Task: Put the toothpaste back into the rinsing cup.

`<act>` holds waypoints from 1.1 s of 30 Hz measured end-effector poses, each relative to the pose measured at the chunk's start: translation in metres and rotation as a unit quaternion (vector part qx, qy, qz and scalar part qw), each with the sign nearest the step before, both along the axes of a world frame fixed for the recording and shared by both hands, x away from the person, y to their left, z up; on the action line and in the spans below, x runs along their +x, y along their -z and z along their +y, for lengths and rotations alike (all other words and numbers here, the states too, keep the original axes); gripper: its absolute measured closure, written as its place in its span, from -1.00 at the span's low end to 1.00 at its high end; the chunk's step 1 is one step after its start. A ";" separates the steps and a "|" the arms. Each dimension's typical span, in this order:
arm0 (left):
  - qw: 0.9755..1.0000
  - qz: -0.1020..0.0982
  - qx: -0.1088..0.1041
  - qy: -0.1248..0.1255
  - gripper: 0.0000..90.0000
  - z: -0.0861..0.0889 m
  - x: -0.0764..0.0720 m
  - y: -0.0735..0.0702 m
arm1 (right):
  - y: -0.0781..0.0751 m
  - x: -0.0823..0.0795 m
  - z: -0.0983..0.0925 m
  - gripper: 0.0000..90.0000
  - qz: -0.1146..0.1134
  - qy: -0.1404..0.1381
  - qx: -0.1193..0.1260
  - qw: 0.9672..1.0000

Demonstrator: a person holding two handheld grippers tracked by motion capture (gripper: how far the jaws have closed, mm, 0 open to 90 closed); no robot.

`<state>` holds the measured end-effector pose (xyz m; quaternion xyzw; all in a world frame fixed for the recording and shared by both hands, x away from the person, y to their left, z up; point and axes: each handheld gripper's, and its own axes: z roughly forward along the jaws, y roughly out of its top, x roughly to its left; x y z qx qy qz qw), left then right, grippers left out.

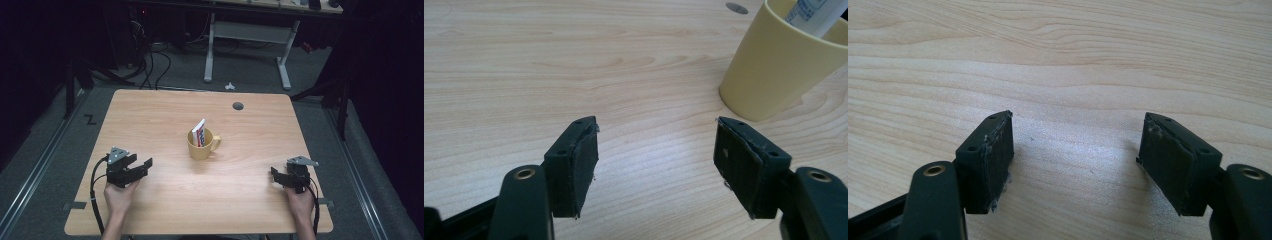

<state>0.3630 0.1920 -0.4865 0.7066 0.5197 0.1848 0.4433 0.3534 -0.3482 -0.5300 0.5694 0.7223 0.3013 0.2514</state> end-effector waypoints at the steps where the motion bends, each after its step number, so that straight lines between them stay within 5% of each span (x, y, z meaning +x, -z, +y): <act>1: 1.000 0.001 0.001 0.000 -0.23 0.000 0.000 0.001 | 0.000 0.000 0.000 -0.33 0.000 0.000 0.000 1.000; 22: 0.999 0.022 0.027 -0.005 -0.23 -0.011 0.000 0.026 | 0.000 0.000 0.000 -0.33 0.000 0.000 0.000 1.000; 33: 0.997 0.025 0.073 -0.004 -0.23 -0.023 0.001 0.039 | 0.000 0.000 0.000 -0.33 0.000 0.000 0.000 1.000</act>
